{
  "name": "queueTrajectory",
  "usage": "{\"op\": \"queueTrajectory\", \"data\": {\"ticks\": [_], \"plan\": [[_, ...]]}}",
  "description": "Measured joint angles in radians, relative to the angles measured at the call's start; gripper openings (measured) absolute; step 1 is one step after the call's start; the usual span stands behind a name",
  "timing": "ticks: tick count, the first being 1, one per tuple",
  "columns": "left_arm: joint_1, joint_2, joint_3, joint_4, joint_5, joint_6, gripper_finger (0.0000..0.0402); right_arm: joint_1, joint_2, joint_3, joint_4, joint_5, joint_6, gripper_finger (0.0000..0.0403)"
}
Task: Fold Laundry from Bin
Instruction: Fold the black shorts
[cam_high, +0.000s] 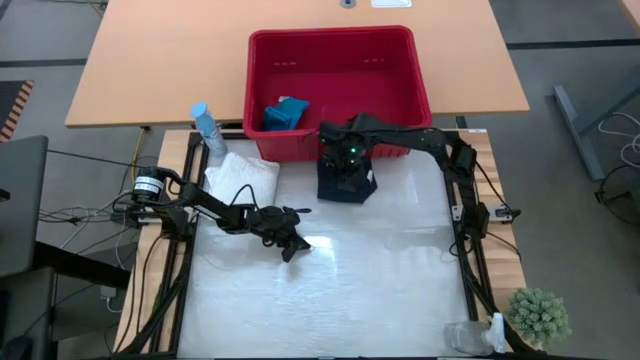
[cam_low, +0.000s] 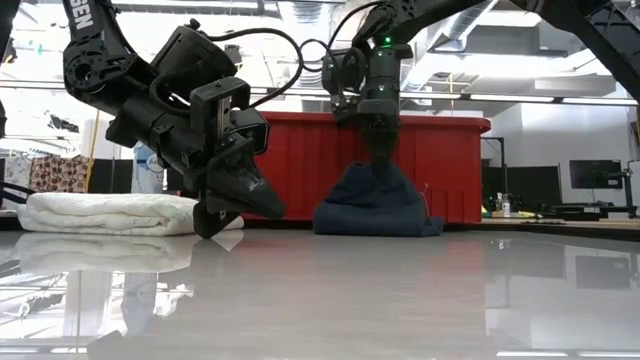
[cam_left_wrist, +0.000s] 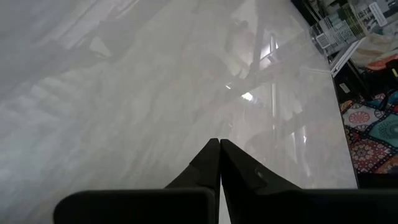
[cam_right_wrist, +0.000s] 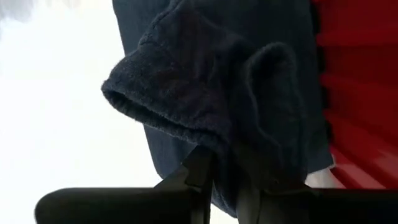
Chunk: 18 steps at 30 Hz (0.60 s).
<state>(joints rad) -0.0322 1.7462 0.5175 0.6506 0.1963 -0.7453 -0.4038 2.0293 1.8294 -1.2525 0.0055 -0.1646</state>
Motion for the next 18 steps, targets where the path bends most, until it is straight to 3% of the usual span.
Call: {"op": "queueTrajectory", "data": {"ticks": [13,18], "plan": [[0.002,0.001,-0.002,0.059,-0.047,-0.016,0.0000,-0.005,-0.007,0.029,0.021,0.001,0.015,0.0075],[0.002,0.001,-0.002,0.060,-0.051,-0.016,0.0000,-0.012,-0.007,0.029,0.032,-0.004,0.000,0.0111]]}}
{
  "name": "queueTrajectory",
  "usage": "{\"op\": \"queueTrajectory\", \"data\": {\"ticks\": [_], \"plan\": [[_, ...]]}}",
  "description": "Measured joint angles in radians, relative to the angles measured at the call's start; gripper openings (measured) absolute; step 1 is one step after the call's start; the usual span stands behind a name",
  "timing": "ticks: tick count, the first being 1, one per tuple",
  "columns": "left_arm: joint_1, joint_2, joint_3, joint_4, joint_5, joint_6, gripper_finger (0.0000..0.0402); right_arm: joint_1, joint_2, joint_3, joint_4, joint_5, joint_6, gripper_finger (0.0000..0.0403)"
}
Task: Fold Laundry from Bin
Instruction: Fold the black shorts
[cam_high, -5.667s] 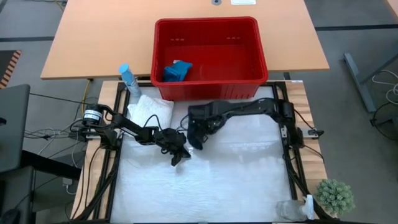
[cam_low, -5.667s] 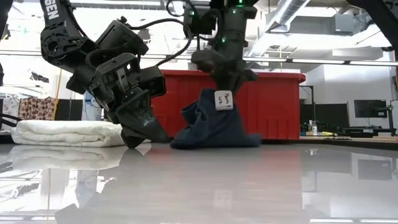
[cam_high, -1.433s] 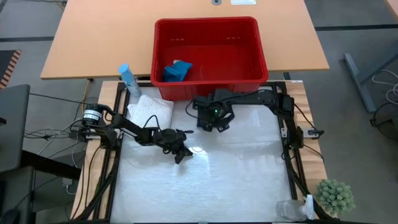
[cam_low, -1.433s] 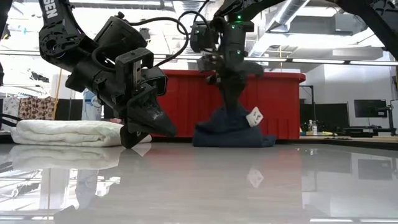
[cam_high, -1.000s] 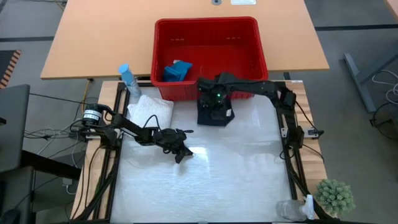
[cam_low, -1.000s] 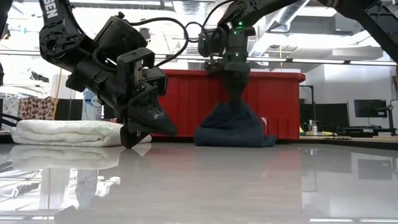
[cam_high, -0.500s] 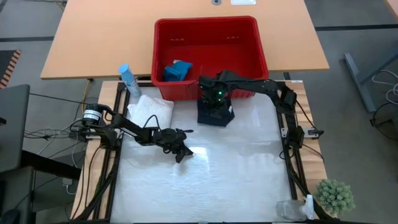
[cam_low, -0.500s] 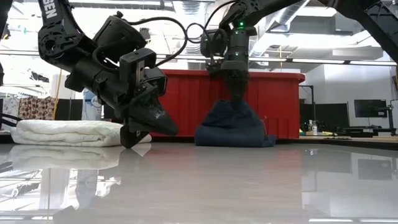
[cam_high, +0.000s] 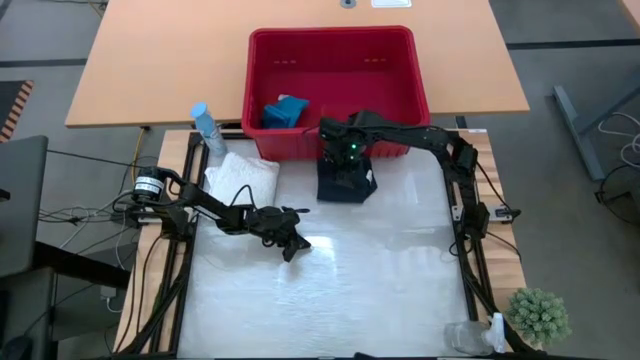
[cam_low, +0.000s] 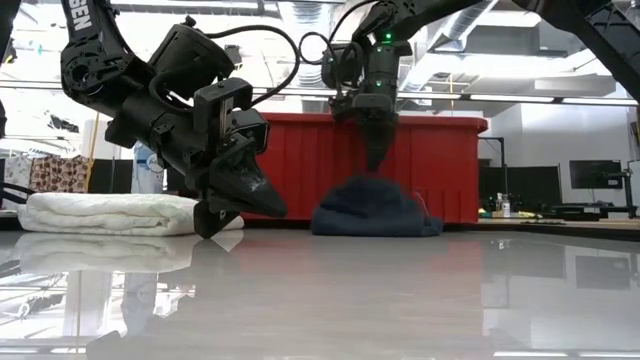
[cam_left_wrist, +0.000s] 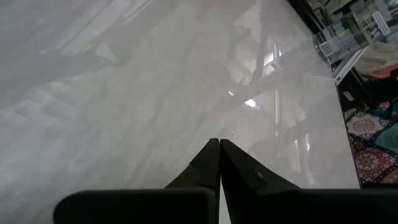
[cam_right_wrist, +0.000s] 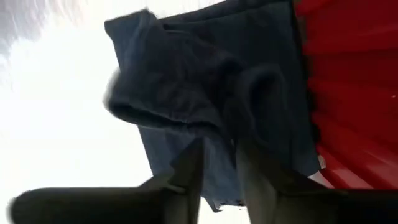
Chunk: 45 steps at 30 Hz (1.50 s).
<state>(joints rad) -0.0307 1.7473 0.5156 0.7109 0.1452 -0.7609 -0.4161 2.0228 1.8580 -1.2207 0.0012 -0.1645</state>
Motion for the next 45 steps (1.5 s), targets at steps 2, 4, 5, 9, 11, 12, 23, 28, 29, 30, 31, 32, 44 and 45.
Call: {"op": "queueTrajectory", "data": {"ticks": [2,4,5,9,11,12,23,28,29,30,31,32,44,45], "plan": [[0.000,0.000,0.000,0.000,0.000,0.000,0.0000,-0.004,0.000,0.000,0.006,-0.001,-0.003,0.0138],[0.000,0.000,0.000,0.000,0.000,0.001,0.0000,-0.011,0.000,0.001,0.007,0.000,-0.005,0.0169],[0.000,0.000,0.000,0.001,0.000,0.002,0.0000,-0.014,0.000,0.001,0.006,-0.001,-0.005,0.0185],[0.000,0.000,0.001,0.001,-0.010,0.003,0.0000,-0.031,0.000,0.001,0.012,0.000,-0.027,0.0235],[0.000,0.000,0.001,0.000,-0.016,0.003,0.0000,-0.043,0.000,0.002,0.023,0.013,-0.035,0.0246],[0.000,0.000,0.001,-0.001,-0.017,0.003,0.0000,-0.050,0.000,0.006,0.026,0.017,-0.039,0.0248],[0.000,0.000,0.002,-0.012,-0.015,0.005,0.0000,-0.050,-0.028,0.056,-0.082,-0.248,-0.218,0.0248],[0.000,-0.001,0.002,-0.016,-0.016,0.008,0.0000,0.032,-0.030,0.042,-0.093,-0.283,-0.230,0.0248],[0.000,-0.001,0.002,-0.016,-0.016,0.008,0.0000,0.050,-0.027,0.026,-0.075,-0.284,-0.229,0.0248],[0.000,-0.001,0.002,-0.016,-0.016,0.008,0.0000,0.067,-0.025,0.012,-0.059,-0.279,-0.230,0.0248],[0.000,-0.001,0.002,-0.016,-0.016,0.008,0.0000,0.082,-0.024,-0.004,-0.047,-0.272,-0.234,0.0248],[0.000,-0.001,0.002,-0.016,-0.016,0.008,0.0000,0.095,-0.024,-0.022,-0.035,-0.259,-0.241,0.0248],[0.000,-0.001,0.002,-0.017,-0.021,0.015,0.0000,0.099,-0.023,-0.163,0.090,-0.072,-0.260,0.0248],[0.000,-0.001,0.002,-0.017,-0.022,0.015,0.0000,0.088,-0.023,-0.175,0.124,-0.038,-0.259,0.0248]]}}
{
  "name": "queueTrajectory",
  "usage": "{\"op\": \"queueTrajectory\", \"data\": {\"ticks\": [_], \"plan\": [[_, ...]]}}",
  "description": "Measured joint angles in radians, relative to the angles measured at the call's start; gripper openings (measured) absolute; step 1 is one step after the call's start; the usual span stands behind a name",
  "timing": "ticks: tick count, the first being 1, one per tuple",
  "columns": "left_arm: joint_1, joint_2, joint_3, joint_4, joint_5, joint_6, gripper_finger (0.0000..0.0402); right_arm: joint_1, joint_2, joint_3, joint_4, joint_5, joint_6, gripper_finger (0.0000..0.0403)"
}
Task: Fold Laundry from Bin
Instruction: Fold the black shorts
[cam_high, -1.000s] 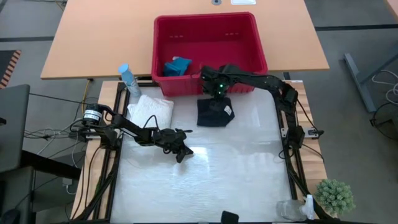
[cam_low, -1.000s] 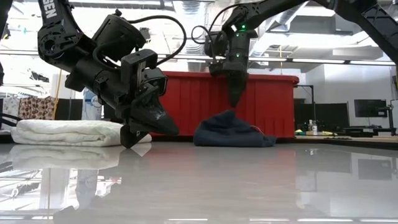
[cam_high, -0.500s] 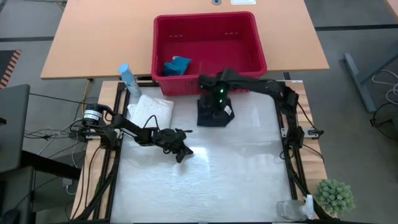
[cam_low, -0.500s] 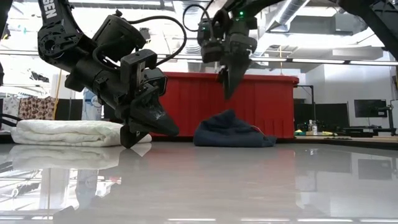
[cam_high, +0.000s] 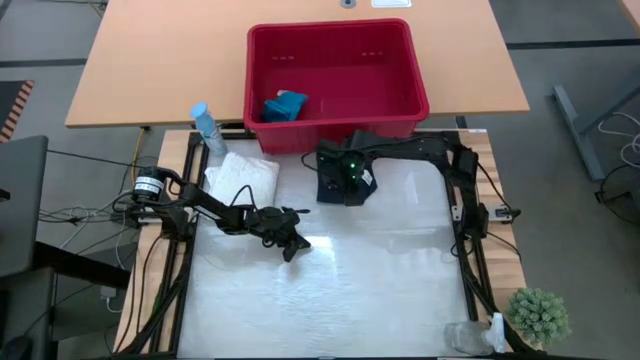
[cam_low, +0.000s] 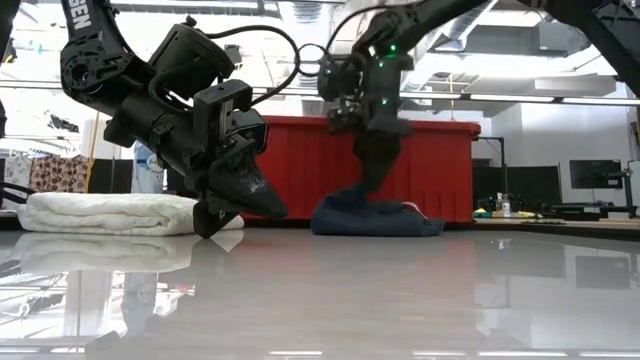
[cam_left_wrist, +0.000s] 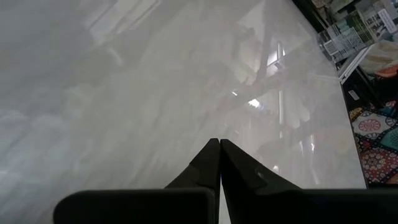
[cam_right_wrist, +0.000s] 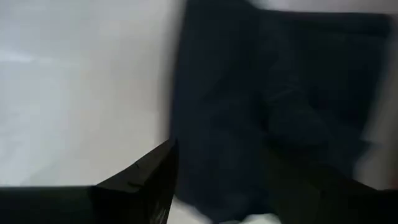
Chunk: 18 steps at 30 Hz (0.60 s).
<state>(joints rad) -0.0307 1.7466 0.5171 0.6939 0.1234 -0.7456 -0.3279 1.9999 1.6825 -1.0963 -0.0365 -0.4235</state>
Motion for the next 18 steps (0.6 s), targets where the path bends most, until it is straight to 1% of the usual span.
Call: {"op": "queueTrajectory", "data": {"ticks": [2,7,12,15,18], "plan": [[0.000,0.000,0.000,0.000,-0.001,-0.001,0.0000,-0.025,0.000,-0.009,0.052,0.045,0.005,0.0248],[0.000,0.000,0.000,0.000,-0.007,-0.009,0.0000,-0.084,0.000,-0.009,0.147,0.073,0.069,0.0248],[0.000,0.000,0.000,0.001,-0.009,-0.024,0.0000,-0.118,0.000,-0.009,0.157,0.076,0.115,0.0248],[0.000,0.000,0.000,0.007,-0.018,-0.038,0.0000,-0.124,0.000,-0.010,0.152,0.138,0.149,0.0248],[0.003,0.000,0.000,0.025,-0.024,-0.050,0.0000,-0.119,-0.011,-0.010,0.144,0.143,0.153,0.0248]]}}
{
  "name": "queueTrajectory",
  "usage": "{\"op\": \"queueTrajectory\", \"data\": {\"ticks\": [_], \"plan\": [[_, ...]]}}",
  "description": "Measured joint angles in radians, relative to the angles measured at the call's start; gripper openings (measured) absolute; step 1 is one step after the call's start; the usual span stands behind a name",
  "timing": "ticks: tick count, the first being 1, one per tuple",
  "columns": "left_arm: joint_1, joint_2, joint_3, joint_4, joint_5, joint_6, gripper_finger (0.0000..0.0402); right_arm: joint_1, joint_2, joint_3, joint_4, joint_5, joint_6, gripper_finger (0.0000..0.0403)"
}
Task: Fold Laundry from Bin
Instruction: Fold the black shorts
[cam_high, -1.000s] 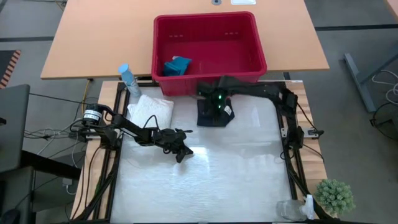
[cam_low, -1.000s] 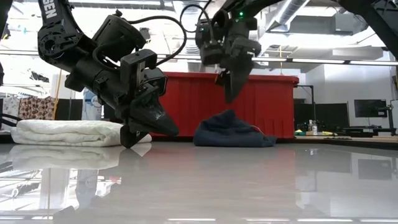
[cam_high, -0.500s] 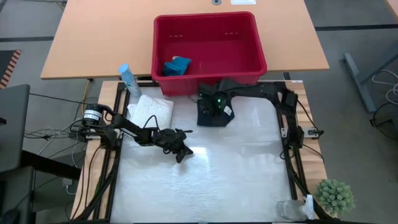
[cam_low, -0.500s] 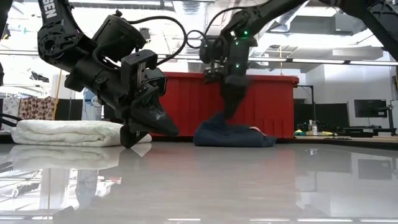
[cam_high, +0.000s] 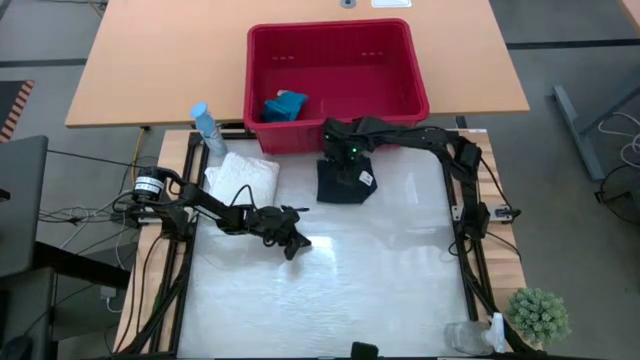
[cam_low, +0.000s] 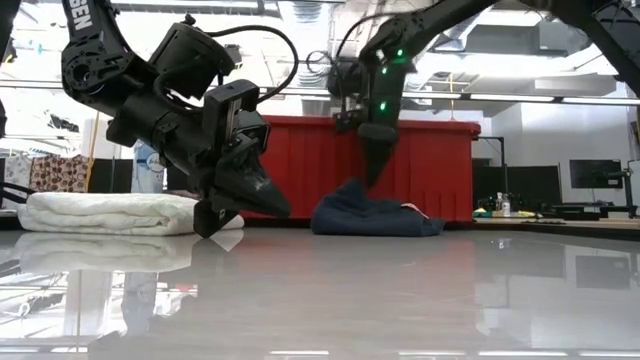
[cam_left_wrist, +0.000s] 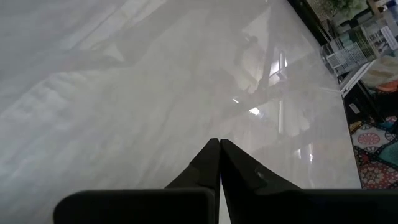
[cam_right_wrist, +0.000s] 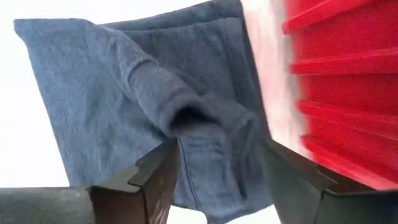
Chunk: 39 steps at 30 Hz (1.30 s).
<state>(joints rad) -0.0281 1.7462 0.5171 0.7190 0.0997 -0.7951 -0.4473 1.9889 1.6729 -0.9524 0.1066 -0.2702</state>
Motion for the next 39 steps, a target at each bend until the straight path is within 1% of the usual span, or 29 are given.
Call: {"op": "queueTrajectory", "data": {"ticks": [5,6,10,13,16,18,20,22,24,26,30,34,39], "plan": [[0.014,0.000,0.000,0.014,0.020,-0.019,0.0000,0.024,-0.077,-0.001,-0.050,0.035,-0.040,0.0248],[0.017,0.000,0.000,0.014,0.023,-0.019,0.0000,0.025,-0.095,-0.002,-0.062,0.038,-0.029,0.0248],[0.034,0.000,0.000,0.041,0.007,-0.052,0.0000,0.004,-0.168,-0.024,-0.106,-0.008,0.167,0.0248],[0.055,0.002,0.001,0.081,-0.021,-0.071,0.0000,0.009,-0.213,-0.109,-0.097,0.019,0.280,0.0248],[0.080,0.002,0.026,0.110,-0.010,-0.083,0.0000,0.056,-0.267,-0.240,0.006,-0.003,0.352,0.0248],[0.093,0.002,0.040,0.114,0.017,-0.091,0.0000,0.098,-0.303,-0.341,0.121,-0.010,0.397,0.0246],[0.102,0.002,0.054,0.111,0.031,-0.092,0.0000,0.134,-0.330,-0.432,0.262,0.016,0.440,0.0240],[0.112,0.002,0.065,0.115,0.032,-0.092,0.0000,0.156,-0.331,-0.500,0.406,0.055,0.485,0.0227],[0.120,0.002,0.074,0.113,0.033,-0.090,0.0000,0.157,-0.314,-0.544,0.530,0.070,0.512,0.0212],[0.126,0.002,0.079,0.114,0.033,-0.087,0.0000,0.149,-0.284,-0.546,0.609,0.075,0.529,0.0194],[0.133,0.002,0.082,0.109,0.034,-0.086,0.0000,0.123,-0.211,-0.526,0.706,0.076,0.528,0.0156],[0.133,0.002,0.082,0.099,0.038,-0.090,0.0000,0.095,-0.159,-0.487,0.705,0.071,0.527,0.0124],[0.129,0.001,0.083,0.098,0.052,-0.091,0.0000,0.067,-0.154,-0.479,0.688,0.052,0.541,0.0102]]}}
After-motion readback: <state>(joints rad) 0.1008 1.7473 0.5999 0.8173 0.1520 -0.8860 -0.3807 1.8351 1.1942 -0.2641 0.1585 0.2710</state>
